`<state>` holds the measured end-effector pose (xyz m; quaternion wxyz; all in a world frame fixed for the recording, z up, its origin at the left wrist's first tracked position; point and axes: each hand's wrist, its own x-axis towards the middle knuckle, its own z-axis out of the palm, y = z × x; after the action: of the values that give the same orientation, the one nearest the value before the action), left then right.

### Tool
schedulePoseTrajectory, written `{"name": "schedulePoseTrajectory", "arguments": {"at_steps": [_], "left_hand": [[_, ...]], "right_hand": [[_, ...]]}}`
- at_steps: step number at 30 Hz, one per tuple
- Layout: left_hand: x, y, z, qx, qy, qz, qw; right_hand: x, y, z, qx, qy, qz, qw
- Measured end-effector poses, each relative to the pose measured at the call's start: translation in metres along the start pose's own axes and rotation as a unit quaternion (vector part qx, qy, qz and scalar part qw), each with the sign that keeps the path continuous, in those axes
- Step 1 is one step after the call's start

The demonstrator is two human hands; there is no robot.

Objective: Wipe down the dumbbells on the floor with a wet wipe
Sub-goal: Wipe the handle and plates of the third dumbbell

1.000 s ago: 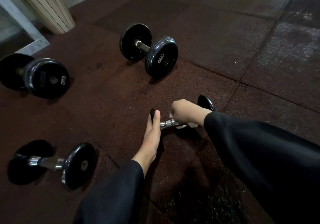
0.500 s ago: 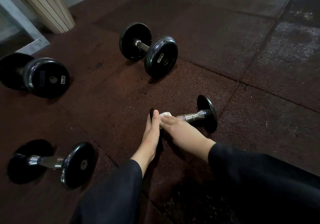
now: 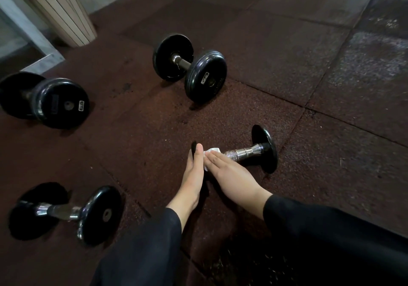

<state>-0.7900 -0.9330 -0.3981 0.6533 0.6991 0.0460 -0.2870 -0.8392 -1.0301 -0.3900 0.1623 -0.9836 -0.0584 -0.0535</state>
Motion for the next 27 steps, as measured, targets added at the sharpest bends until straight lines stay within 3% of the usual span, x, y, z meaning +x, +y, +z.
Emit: {"name": "schedulePoseTrajectory", "arguments": {"at_steps": [2, 5, 9, 11, 18, 21, 27], "left_hand": [[0.002, -0.001, 0.000, 0.002, -0.006, -0.006, 1.000], [-0.001, 0.000, 0.001, 0.010, 0.005, -0.003, 1.000], [-0.005, -0.001, 0.002, 0.011, 0.012, 0.007, 1.000], [-0.006, 0.001, 0.002, 0.007, 0.013, 0.005, 1.000], [-0.005, 0.001, 0.002, 0.002, 0.009, 0.014, 1.000], [-0.005, 0.002, 0.002, 0.005, 0.012, 0.018, 1.000], [-0.001, -0.001, 0.002, 0.017, 0.025, 0.008, 1.000]], "right_hand": [[0.008, -0.004, -0.002, 0.025, -0.031, 0.012, 0.999], [0.005, -0.004, 0.001, 0.023, -0.013, -0.019, 0.999], [-0.016, 0.004, 0.014, 0.011, -0.001, 0.009, 1.000], [-0.014, 0.001, 0.010, 0.000, -0.025, -0.008, 1.000], [-0.030, 0.019, 0.017, -0.168, -0.071, -0.073, 0.980], [-0.036, 0.024, 0.016, -0.210, -0.037, -0.072, 0.974], [-0.007, 0.013, 0.005, -0.141, 0.060, -0.048, 0.987]]}}
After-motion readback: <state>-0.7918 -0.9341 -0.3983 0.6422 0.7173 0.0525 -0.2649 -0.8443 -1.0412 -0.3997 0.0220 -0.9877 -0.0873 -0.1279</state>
